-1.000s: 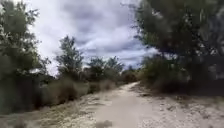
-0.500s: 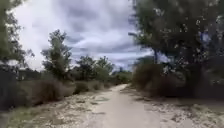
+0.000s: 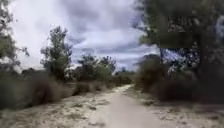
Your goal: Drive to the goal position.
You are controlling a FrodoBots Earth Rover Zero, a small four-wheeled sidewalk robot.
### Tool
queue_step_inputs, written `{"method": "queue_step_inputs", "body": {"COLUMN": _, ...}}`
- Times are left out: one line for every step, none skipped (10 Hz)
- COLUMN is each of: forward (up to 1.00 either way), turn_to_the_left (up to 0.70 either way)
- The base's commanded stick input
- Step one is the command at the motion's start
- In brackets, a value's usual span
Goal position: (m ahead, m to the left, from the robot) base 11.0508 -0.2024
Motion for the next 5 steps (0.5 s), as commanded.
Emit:
{"method": "queue_step_inputs", "body": {"forward": 0.85, "turn_to_the_left": 0.00}}
{"method": "queue_step_inputs", "body": {"forward": 0.85, "turn_to_the_left": 0.00}}
{"method": "queue_step_inputs", "body": {"forward": 0.85, "turn_to_the_left": 0.00}}
{"method": "queue_step_inputs", "body": {"forward": 0.85, "turn_to_the_left": 0.00}}
{"method": "queue_step_inputs", "body": {"forward": 0.85, "turn_to_the_left": 0.00}}
